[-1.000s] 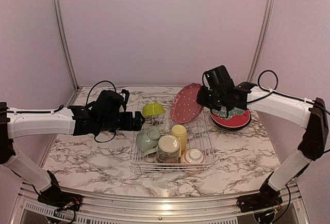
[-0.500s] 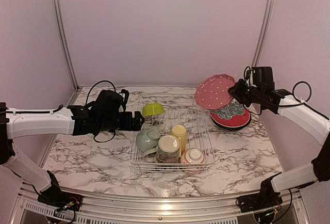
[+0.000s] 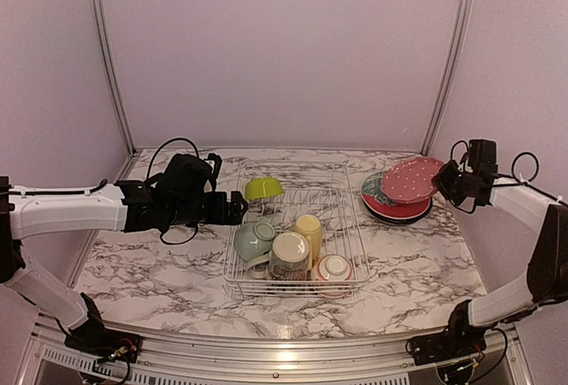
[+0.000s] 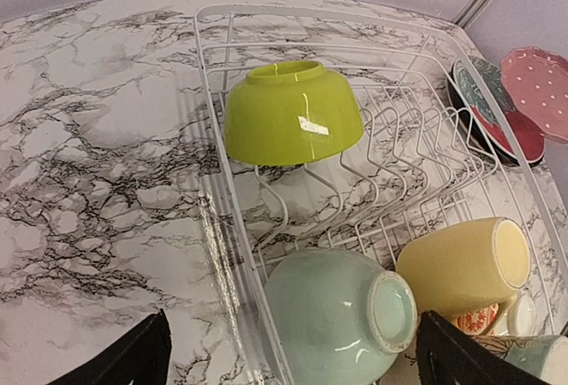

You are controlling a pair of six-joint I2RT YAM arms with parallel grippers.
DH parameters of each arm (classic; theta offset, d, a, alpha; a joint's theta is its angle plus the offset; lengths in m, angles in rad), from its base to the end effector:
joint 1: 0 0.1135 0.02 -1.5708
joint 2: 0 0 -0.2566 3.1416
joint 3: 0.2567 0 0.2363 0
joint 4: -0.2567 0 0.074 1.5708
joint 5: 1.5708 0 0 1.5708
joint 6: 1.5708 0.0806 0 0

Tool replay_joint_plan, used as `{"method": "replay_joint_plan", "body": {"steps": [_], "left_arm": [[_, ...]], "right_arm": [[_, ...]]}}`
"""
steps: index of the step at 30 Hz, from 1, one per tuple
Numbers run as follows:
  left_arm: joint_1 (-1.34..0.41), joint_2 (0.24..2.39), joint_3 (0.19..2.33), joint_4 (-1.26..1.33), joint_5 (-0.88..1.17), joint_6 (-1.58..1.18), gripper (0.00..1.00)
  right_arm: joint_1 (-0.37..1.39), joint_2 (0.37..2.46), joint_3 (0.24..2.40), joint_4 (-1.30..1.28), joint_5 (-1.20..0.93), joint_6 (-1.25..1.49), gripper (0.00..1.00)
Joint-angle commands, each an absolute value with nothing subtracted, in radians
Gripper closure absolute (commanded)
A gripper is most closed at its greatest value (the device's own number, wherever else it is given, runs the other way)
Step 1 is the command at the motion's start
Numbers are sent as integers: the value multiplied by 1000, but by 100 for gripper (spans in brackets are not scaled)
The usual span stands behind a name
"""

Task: Unload the mixed dishes from the dish rack
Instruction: Place the plate with another plate.

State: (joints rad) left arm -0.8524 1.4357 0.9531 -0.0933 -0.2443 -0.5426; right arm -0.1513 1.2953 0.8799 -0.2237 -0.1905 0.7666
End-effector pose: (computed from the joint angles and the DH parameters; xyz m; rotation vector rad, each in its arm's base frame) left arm 0.2407 -0.2457 0.2319 0.1923 2.1709 -0.5538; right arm 0.3052 -0.0311 0.2317 0.8997 2.0646 0.5473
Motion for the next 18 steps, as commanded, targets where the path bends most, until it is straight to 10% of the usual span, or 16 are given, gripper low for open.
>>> {"method": "replay_joint_plan", "body": {"steps": [1,12,18], "left_arm": [[-848,1415,986,-129,-246,-546,1],[-849,1437,1000,-144,-221,-546,1],[-851,1446,1009,-149,-219,-550,1]], "right_arm": [[-159,1323,900,-32,-297,763,100],[-163,1432,873,45,-319,724,99],[-163,1464,878,26,-278,671,79]]}}
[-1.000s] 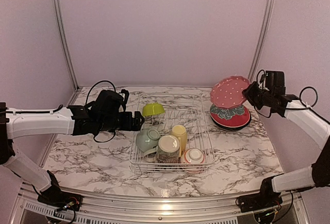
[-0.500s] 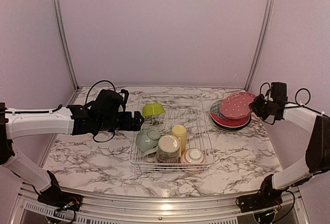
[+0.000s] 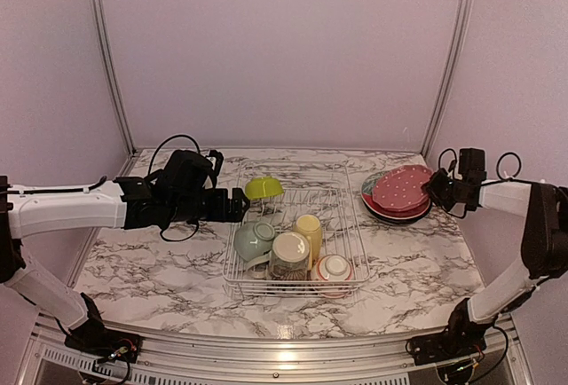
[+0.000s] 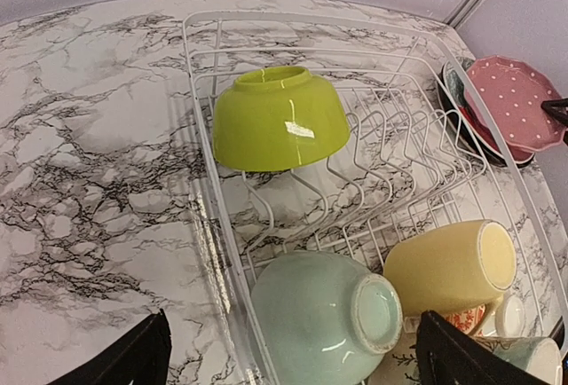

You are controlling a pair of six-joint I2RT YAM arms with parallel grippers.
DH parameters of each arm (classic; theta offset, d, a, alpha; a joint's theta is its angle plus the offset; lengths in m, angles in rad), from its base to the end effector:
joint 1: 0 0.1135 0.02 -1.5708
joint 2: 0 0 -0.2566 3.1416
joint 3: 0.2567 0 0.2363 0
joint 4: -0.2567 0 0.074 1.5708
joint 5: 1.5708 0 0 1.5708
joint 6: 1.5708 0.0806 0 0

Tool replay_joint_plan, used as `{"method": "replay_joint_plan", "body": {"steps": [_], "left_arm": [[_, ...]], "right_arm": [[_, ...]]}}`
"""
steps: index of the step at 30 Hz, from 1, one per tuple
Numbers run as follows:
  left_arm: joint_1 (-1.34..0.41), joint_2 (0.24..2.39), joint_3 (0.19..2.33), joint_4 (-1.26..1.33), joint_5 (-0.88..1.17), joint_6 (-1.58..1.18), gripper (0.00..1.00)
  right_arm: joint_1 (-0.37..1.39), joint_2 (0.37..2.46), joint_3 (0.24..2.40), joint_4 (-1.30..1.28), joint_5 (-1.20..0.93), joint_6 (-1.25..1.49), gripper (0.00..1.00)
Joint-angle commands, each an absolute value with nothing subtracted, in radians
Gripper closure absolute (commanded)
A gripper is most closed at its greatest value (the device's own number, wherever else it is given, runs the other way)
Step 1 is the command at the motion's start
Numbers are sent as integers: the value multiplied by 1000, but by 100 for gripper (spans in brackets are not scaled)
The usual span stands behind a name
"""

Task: Unload the mixed dishes from the dish rack
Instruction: Place the plate with another plate.

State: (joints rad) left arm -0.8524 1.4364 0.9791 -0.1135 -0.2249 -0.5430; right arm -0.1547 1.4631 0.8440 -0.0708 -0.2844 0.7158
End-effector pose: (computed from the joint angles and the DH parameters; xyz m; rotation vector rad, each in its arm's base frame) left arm 0.2410 -0.2483 0.2383 0.2028 2.1721 -0.5758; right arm 0.3297 -0.0285 0.1885 0.8281 2.1485 0.6158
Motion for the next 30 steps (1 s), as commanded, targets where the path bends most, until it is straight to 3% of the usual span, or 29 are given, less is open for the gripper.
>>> {"method": "replay_joint_plan", "body": {"steps": [1,10,18,25,30], "left_arm": [[-851,1448,1009,-150,-218,-551,1],[-853,1457,1032,-184,-241,-531,1],[-861,1440,1039,-227,-263,-539,1],[-890,1407,1031,-262,-287,-550,1],[-925,1405,1039,-289,-308,-544,1]], "right_arm": [[-163,1466,879,19,-268,661,75],[-163,1481,892,-48,-212,580,51],[-163,1472,906,-130,-135,496,23],[-150,1403,904,-199,-75,410,13],[-37,1302,907,-266,-7,362,9]]}}
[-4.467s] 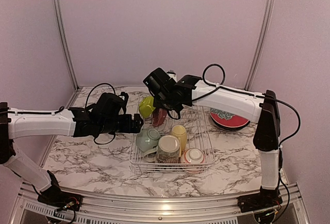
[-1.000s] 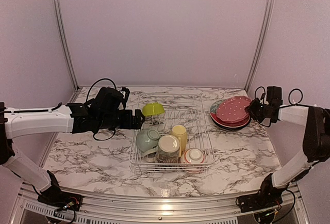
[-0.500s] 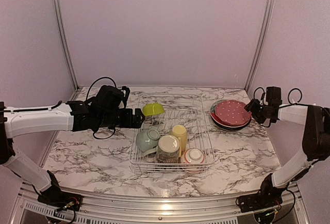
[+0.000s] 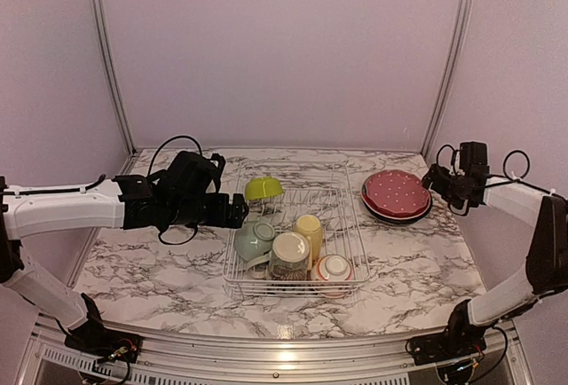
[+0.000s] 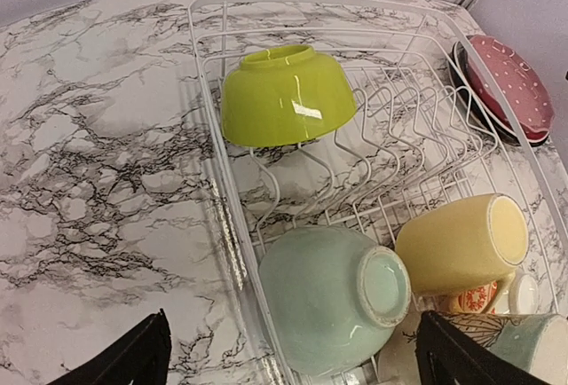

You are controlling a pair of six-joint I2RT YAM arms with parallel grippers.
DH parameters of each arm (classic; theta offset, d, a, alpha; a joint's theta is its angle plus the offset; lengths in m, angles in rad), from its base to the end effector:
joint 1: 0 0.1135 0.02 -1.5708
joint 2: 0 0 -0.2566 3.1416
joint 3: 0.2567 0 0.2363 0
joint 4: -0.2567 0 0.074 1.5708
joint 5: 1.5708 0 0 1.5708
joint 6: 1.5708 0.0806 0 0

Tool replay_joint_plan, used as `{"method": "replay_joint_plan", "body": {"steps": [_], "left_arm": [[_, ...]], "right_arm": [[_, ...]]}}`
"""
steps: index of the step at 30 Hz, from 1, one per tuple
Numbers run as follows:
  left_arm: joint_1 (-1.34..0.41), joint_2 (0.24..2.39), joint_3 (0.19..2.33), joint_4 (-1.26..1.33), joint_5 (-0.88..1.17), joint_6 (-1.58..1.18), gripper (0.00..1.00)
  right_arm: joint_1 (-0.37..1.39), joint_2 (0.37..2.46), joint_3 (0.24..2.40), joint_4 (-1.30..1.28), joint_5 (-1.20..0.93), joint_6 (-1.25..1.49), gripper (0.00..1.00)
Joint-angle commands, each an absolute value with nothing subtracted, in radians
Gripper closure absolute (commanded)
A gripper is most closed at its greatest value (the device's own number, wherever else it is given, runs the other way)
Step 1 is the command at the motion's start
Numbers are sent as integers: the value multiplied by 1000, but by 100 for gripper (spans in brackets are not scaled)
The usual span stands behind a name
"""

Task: Unload the mixed dishes from the dish rack
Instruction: Grab the cup from the dish rack.

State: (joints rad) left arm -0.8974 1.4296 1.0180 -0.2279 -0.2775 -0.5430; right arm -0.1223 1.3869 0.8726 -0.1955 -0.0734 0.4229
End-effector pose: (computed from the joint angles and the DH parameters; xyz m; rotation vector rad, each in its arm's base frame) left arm 0.2286 -0.2512 0.2407 0.2383 2.2151 -0.5033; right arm 0.3170 -0.0330 0.2050 0.5793 2.2154 0.2405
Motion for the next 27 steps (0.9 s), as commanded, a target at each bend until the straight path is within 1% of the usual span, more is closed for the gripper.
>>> {"method": "replay_joint_plan", "body": {"steps": [1,6,10,14,17,20,25,27], "left_arm": [[-934,1408,1044,-298,-314,-541,1],[-985,1406,1100,-379,-353,-523,1],[-1025,1396,1142,-387,-336,-514,1],[-1079,1407,1153,-313,-280,-496,1],[-1097,1408,1140,-280,-305,-511,1],[-1097,1393,1126,-272,-380,-523,1],[-1088,1376,1104,-261,-520,-532,1],[-1079,1346,1078,-241,-549,-541,1]], "right_arm": [[-7,1281,903,-276,-5,361,8],[156,1181,870,-320,58,368,7],[239,1142,847,-332,29,382,6],[353,1130,845,-311,-39,380,6],[456,1153,868,-302,-87,374,6],[585,1192,910,-299,-93,389,6],[848,1282,1010,-298,-31,415,4],[929,1339,1049,-302,-22,426,2]]}}
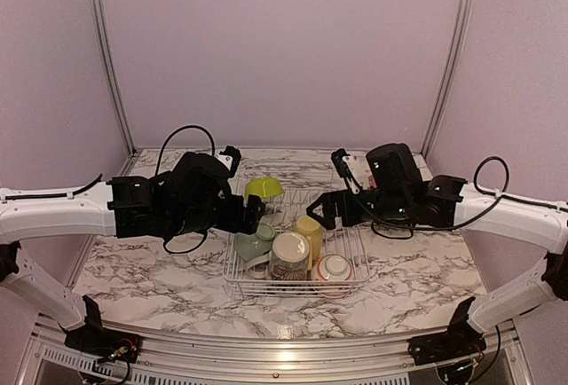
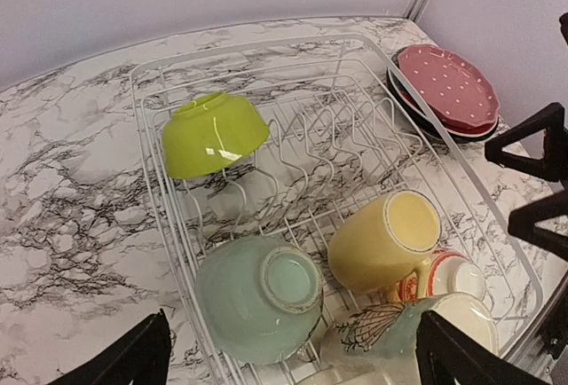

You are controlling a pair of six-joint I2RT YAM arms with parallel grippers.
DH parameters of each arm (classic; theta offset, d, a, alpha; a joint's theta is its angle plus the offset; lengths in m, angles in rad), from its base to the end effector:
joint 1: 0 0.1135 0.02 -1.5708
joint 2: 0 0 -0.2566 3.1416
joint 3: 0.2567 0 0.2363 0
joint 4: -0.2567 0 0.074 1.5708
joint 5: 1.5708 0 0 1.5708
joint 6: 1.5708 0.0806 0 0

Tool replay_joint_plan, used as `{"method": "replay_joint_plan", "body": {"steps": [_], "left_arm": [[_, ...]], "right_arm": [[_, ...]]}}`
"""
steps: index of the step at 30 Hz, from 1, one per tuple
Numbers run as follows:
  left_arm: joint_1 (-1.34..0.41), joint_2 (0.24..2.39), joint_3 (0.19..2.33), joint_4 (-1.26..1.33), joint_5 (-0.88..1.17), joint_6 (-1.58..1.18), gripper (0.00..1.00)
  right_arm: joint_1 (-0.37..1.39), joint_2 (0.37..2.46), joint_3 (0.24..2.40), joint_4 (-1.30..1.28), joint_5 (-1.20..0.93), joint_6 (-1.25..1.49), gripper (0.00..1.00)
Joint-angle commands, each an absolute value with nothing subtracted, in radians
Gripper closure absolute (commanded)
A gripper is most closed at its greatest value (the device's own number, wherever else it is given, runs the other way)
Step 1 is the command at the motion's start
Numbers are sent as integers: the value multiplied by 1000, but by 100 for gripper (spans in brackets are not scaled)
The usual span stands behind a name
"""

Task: Unload the mixed dishes from the dish rack
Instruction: Grab the cup from the dish rack.

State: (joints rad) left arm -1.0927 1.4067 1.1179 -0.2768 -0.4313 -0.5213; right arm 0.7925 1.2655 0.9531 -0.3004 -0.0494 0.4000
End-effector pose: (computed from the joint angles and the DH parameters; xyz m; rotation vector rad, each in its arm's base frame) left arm 0.1857 -0.2851 0.2802 0.3503 2.0924 -0.5170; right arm 0.2114 0.2201 0.2562 -0.4727 2.2279 0.7107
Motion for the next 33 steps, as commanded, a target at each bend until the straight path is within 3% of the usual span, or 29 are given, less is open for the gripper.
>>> {"method": "replay_joint_plan", "body": {"steps": [1,8,19,33], "left_arm": [[-1074,1326,1063,-230,-562,-541,1],[-1011,1197,968,-158,-580,-558,1],[-1000,1245,963,-154,-522,-563,1],[-991,1250,965,-120,-491,-588,1]], "right_arm": [[962,1370,1070,-312,-14,429,1],[1108,1532,1201,-474,133,441,2],[1173,1592,1237,-545,183,456,6],[1184,1607,1237,-510,239,439,41]]}}
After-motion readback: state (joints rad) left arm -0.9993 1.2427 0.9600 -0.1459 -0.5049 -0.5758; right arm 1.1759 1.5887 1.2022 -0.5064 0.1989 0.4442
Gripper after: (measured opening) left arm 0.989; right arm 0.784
